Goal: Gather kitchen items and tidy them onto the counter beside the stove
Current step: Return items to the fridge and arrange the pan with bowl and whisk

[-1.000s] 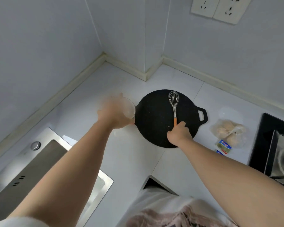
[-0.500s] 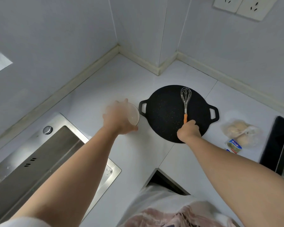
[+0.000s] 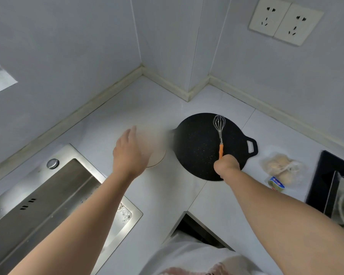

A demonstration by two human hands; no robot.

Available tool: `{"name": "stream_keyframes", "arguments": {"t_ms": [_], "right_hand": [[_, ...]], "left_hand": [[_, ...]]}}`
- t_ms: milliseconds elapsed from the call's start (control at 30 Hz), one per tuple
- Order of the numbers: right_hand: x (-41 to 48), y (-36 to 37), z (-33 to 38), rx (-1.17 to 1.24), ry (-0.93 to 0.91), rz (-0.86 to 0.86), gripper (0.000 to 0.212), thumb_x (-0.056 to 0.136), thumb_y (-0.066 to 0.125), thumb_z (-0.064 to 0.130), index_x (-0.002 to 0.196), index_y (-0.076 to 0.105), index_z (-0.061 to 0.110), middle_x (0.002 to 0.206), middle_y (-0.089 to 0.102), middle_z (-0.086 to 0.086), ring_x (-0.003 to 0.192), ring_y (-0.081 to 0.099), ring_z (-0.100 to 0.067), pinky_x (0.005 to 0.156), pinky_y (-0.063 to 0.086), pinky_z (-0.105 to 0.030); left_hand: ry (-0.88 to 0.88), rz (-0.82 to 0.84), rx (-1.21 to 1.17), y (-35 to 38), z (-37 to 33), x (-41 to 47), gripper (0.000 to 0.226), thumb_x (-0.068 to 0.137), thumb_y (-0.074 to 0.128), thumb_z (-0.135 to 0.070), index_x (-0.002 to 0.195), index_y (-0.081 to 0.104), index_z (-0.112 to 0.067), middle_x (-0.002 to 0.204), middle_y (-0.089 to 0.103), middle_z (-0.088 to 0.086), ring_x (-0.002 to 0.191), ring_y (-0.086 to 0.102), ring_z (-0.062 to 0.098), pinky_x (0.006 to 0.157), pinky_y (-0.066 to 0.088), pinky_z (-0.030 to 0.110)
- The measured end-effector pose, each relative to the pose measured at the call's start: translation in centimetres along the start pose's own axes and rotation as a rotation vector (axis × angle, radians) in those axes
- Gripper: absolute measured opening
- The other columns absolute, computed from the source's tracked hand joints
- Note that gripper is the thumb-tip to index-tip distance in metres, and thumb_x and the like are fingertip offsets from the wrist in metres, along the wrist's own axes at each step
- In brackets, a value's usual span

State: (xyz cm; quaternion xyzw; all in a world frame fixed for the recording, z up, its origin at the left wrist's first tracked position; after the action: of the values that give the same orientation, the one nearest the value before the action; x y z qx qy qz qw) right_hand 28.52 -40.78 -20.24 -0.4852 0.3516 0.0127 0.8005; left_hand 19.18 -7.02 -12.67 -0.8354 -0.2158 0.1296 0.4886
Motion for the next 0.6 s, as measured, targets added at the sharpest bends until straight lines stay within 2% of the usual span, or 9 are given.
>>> {"name": "stream_keyframes", "arguments": {"t_ms": [67,133,233,300,367,433,500,600], "right_hand": [[-0.3,0.2,-0.4,0.14,0.034,0.035,0.018,0.094,0.062,0.015,0.105,0.058,0.001,0.085,0.064,-0.014,0.085,0.069,-0.027,0.081,0.06,-0.039],[-0.8,0.4,-0.1,0.289,0.01,0.078,0.02,0.092,0.064,0.013,0.108,0.063,0.001,0.093,0.07,-0.015,0.084,0.071,-0.027,0.081,0.06,-0.041],[-2.6,0.1,1.0,0.443,-0.094,0.101,0.009,0.092,0.065,0.014,0.095,0.067,0.006,0.083,0.07,-0.007,0.075,0.07,-0.019,0.079,0.061,-0.037],[-4.0,-0.2,1.7,0.488,-0.179,0.107,0.007,0.093,0.066,0.017,0.087,0.068,0.014,0.081,0.071,-0.004,0.077,0.071,-0.017,0.079,0.061,-0.035],[-5.8,-0.1,2.7,0.57,-0.271,0.195,0.004,0.093,0.068,0.017,0.093,0.071,0.014,0.086,0.073,-0.005,0.08,0.073,-0.017,0.076,0.061,-0.032],[-7.5,0.4,3.9,0.662,-0.316,0.343,0.012,0.093,0.068,0.016,0.104,0.071,0.01,0.094,0.073,-0.009,0.078,0.074,-0.018,0.073,0.062,-0.032],[-9.2,0.9,5.0,0.656,-0.374,0.452,0.016,0.095,0.066,0.015,0.108,0.069,0.007,0.097,0.073,-0.013,0.074,0.073,-0.021,0.074,0.062,-0.036],[-11.2,1.2,6.4,0.522,-0.468,0.494,0.016,0.096,0.064,0.016,0.107,0.069,0.005,0.093,0.074,-0.015,0.074,0.074,-0.024,0.075,0.062,-0.037]], "left_hand": [[-0.094,-0.033,-0.129,-0.5,1.6,-0.6,0.076,0.094,0.049,-0.059,0.152,0.028,-0.016,0.155,0.034,0.007,0.142,0.031,0.027,0.114,0.031,0.045],[-0.186,-0.019,-0.224,-0.2,3.4,-1.3,0.07,0.096,0.049,-0.054,0.151,0.031,-0.015,0.153,0.037,0.007,0.139,0.037,0.026,0.113,0.034,0.044],[-0.278,-0.005,-0.346,0.0,5.2,-2.1,0.065,0.098,0.048,-0.051,0.149,0.033,-0.015,0.15,0.042,0.007,0.133,0.046,0.025,0.11,0.039,0.043],[-0.322,-0.003,-0.389,0.0,5.7,-2.4,0.06,0.099,0.048,-0.048,0.148,0.037,-0.015,0.145,0.048,0.007,0.122,0.054,0.023,0.102,0.042,0.037],[-0.339,-0.002,-0.397,-0.2,5.7,-2.9,0.056,0.1,0.047,-0.045,0.146,0.039,-0.014,0.141,0.053,0.007,0.112,0.057,0.021,0.092,0.041,0.032],[-0.349,-0.001,-0.4,-0.3,5.8,-3.2,0.054,0.101,0.046,-0.043,0.145,0.04,-0.014,0.14,0.055,0.006,0.112,0.057,0.021,0.087,0.038,0.03],[-0.364,-0.007,-0.422,-0.4,6.1,-3.5,0.052,0.102,0.045,-0.041,0.145,0.04,-0.013,0.138,0.056,0.007,0.116,0.056,0.023,0.087,0.037,0.029],[-0.38,-0.011,-0.452,-0.4,6.1,-4.0,0.049,0.103,0.044,-0.037,0.144,0.041,-0.012,0.136,0.058,0.007,0.118,0.055,0.024,0.088,0.037,0.03]]}}
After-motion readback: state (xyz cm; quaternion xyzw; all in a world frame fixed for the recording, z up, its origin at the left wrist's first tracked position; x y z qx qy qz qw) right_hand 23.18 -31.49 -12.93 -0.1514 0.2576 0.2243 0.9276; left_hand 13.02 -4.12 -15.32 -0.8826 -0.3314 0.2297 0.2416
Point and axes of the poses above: each hand's wrist, its own x-axis towards the middle knuckle, its own y-axis out of the palm, z = x × y, the point moved 10 cm from there along x, towards the middle knuckle
